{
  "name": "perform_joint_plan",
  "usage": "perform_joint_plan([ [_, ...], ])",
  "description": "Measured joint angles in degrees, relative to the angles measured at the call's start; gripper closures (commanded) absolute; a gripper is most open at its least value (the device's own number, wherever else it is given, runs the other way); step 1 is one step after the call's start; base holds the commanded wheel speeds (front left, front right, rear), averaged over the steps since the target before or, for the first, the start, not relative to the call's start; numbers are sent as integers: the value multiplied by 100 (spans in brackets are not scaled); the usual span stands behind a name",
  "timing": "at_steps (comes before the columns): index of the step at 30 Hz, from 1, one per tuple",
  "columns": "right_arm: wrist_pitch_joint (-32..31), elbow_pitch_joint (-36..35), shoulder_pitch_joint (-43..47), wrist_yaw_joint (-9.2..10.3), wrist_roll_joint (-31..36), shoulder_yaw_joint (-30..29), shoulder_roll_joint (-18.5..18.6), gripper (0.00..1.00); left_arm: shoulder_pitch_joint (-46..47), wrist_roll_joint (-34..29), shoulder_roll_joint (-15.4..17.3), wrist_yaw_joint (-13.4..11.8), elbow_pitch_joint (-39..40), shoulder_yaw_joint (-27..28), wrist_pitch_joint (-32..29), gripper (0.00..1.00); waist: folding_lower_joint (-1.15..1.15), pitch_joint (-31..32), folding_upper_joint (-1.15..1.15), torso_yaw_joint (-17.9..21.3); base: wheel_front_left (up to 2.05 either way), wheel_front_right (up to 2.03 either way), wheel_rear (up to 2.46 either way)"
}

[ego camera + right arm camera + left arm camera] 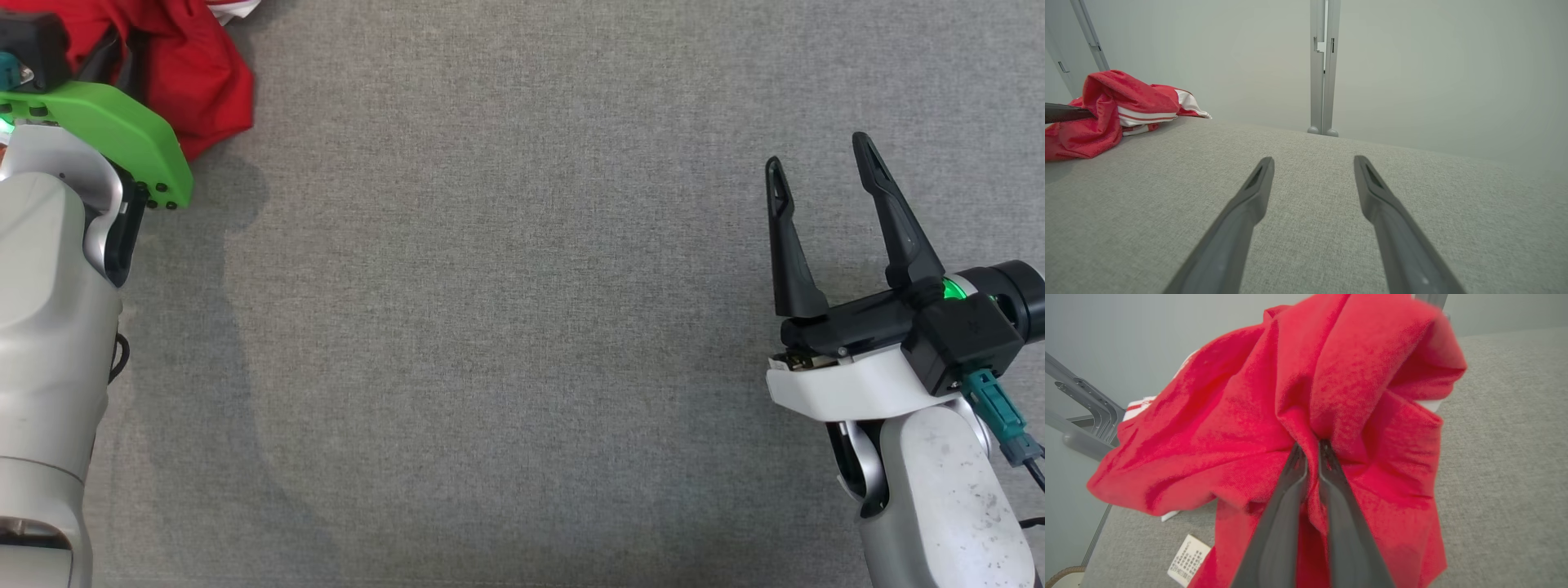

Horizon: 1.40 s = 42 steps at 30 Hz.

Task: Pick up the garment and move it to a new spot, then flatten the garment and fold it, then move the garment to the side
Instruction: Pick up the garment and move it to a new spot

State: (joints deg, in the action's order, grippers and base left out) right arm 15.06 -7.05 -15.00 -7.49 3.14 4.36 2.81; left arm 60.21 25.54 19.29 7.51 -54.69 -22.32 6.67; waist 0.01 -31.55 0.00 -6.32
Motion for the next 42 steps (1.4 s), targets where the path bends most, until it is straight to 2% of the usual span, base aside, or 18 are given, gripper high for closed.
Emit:
perform_joint_plan([
  [14,0,223,232,0,-280,-26,-1,0,306,83,354,1,431,-821,377,100,-1,835,0,-33,0,0,0],
  [20,-1,310,565,1,-417,-90,1,0,324,116,431,2,1006,-1362,353,100,-1,1421,0,20,0,0,0],
  [25,0,356,792,0,-515,-177,1,0,319,257,369,3,1600,-1711,309,100,-1,1883,0,127,0,0,0],
  [29,0,370,945,0,-588,-219,1,0,241,353,133,3,2073,-1892,241,100,-1,2188,0,290,0,0,0],
  [35,0,372,1025,1,-655,-237,2,0,-137,617,-536,-55,2552,-2058,281,100,-1,2392,0,701,0,0,0],
  [37,0,374,1028,0,-678,-235,2,0,-347,677,-776,-105,2562,-2132,331,100,-1,2405,0,860,0,0,0],
  [42,0,369,1004,1,-760,-191,2,0,-929,775,-1143,-146,2151,-2391,409,100,-1,2354,0,1203,0,0,0],
])
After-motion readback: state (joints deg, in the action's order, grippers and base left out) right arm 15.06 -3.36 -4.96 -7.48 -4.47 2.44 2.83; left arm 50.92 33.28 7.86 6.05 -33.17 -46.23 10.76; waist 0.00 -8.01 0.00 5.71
